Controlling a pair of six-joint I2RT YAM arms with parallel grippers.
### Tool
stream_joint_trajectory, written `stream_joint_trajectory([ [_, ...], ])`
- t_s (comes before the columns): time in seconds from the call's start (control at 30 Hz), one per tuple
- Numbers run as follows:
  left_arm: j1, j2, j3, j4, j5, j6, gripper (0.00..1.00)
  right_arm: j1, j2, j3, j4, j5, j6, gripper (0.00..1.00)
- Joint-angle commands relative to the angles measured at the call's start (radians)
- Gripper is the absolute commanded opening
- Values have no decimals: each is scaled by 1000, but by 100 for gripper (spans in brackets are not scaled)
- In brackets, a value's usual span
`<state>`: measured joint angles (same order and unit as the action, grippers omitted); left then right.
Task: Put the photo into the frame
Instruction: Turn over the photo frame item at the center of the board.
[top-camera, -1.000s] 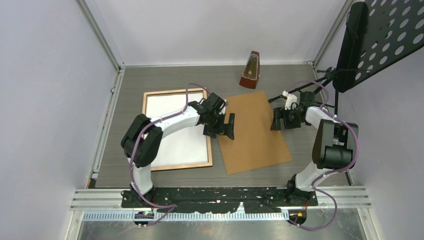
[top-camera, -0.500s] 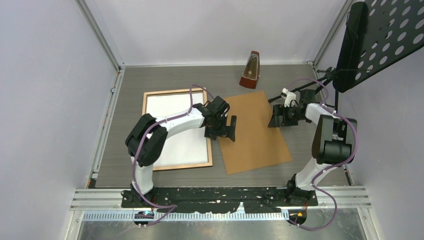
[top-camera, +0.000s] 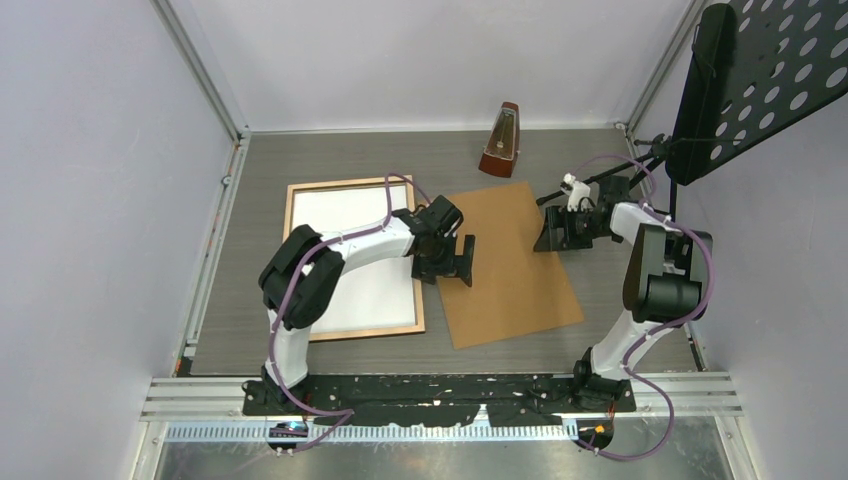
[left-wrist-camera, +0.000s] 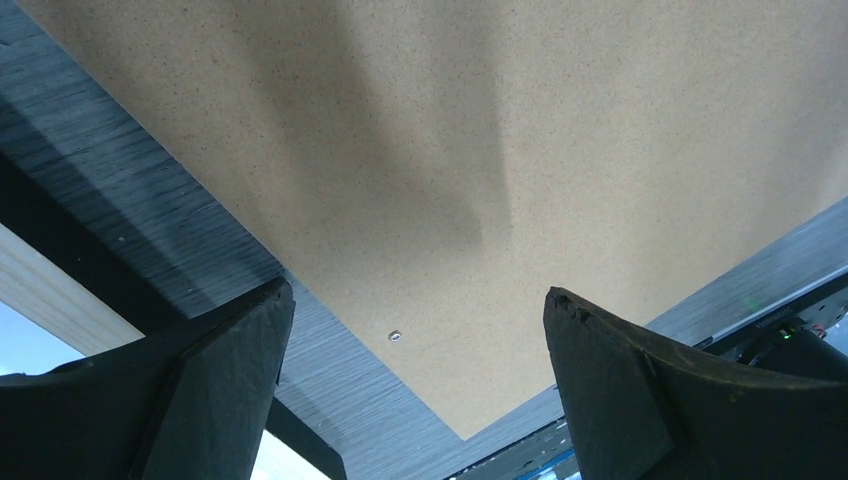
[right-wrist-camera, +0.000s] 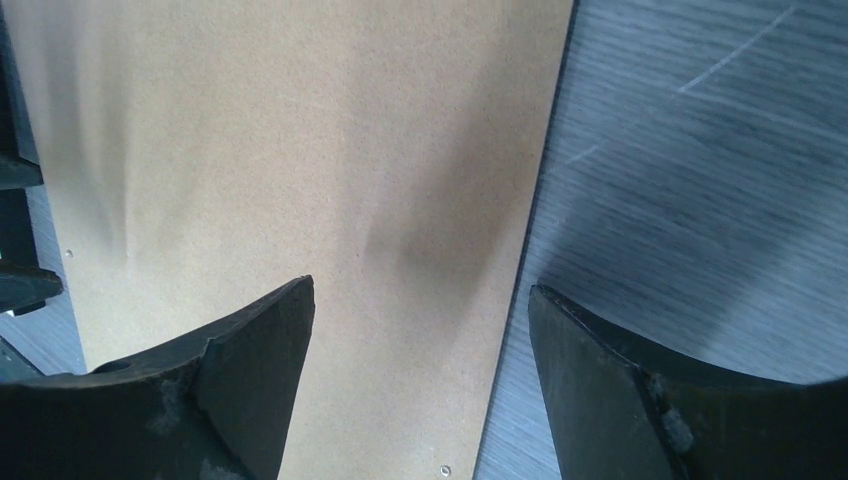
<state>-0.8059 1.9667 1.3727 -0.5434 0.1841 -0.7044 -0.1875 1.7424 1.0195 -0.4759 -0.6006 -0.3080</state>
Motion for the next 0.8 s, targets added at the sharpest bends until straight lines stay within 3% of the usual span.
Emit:
stream_joint_trajectory([
  [0.0, -9, 32, 17, 11, 12, -14, 100, 0, 60, 28, -30, -34, 5, 84],
  [0.3, -9, 27, -9, 55, 44, -23, 100, 6, 131, 89, -128, -164, -35, 77],
  [0.77, -7, 12, 29, 72, 66, 26, 100, 103, -81, 74, -189, -137, -61, 74],
])
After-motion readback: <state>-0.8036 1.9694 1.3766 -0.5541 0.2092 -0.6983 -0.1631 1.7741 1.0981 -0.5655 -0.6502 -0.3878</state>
